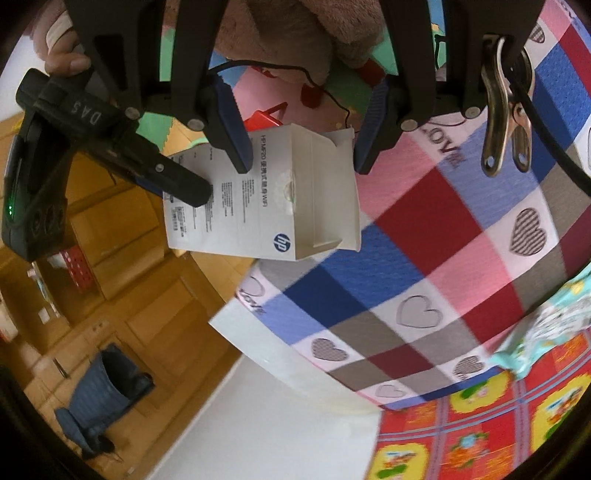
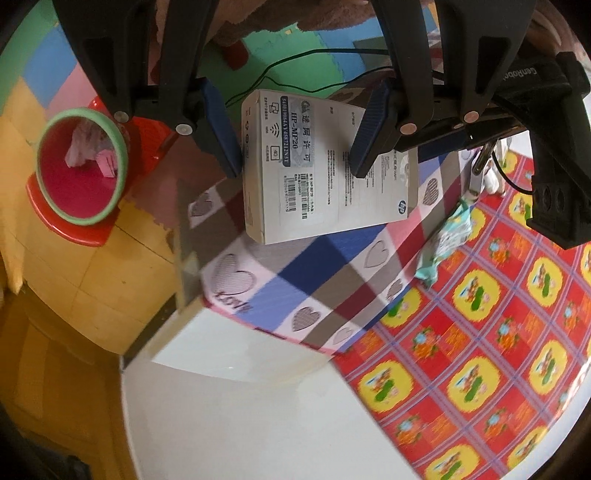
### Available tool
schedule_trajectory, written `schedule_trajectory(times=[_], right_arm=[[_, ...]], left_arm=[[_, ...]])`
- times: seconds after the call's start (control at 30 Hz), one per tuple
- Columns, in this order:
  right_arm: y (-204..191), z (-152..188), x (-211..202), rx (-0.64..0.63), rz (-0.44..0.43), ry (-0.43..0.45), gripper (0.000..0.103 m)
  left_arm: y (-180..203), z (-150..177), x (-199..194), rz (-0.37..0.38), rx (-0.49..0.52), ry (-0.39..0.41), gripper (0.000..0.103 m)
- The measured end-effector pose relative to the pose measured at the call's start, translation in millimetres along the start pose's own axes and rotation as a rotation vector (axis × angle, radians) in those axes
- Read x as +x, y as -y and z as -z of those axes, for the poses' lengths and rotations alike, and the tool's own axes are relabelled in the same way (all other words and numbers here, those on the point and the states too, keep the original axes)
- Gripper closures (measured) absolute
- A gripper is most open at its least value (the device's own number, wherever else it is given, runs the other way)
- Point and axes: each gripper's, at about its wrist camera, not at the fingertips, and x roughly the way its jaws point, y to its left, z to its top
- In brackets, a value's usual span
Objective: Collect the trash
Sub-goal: 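Carry the white HP box with both grippers over the red bucket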
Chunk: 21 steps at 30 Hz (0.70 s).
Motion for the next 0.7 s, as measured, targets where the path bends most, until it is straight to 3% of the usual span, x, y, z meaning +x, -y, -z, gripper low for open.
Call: schedule_trajectory(times=[0.7], right_arm=[[101.5,-9.8,-42.0,0.140,0.094,0.045,0.041]], left_arm=[[95.0,-17.0,55.7,0.080,0.165,-0.096,0.043]])
